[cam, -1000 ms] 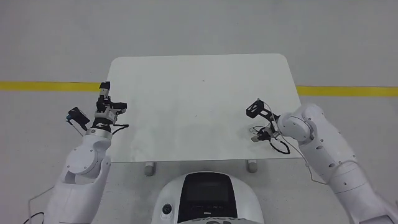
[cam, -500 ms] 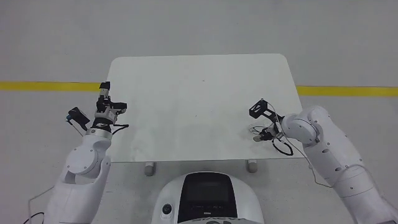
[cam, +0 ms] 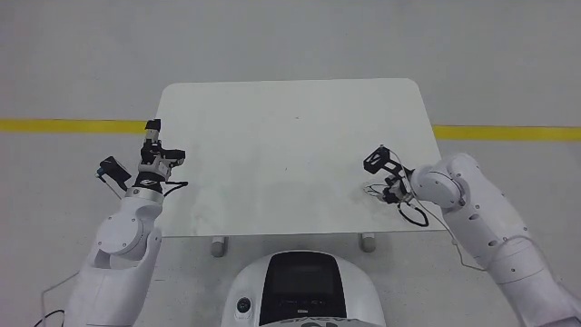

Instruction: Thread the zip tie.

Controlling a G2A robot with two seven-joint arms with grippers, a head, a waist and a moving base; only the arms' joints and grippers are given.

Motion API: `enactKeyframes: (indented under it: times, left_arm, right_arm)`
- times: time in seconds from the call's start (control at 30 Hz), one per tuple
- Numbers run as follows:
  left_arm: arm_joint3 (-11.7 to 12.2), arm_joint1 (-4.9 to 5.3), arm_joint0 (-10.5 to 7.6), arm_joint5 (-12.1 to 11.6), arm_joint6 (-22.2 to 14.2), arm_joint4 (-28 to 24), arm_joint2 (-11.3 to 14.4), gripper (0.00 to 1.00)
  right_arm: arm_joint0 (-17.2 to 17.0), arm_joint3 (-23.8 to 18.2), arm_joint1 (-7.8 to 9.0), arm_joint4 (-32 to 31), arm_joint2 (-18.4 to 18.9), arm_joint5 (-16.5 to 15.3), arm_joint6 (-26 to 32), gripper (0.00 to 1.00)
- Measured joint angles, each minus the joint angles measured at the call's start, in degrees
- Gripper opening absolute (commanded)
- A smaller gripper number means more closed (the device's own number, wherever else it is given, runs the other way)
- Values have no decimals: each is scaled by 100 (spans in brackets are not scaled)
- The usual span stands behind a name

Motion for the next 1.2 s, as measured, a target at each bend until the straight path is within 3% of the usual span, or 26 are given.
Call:
enactKeyframes:
  times: [0.6, 1.2]
  left_arm:
    - [0, 0, 0, 0, 0, 0, 0, 100]
    - [0, 0, 0, 0, 0, 0, 0, 100]
  right_arm:
    - [544, 733, -114, -3, -586, 47, -79, 17]
    - [895, 1315, -233, 60, -1005, 0, -131, 19]
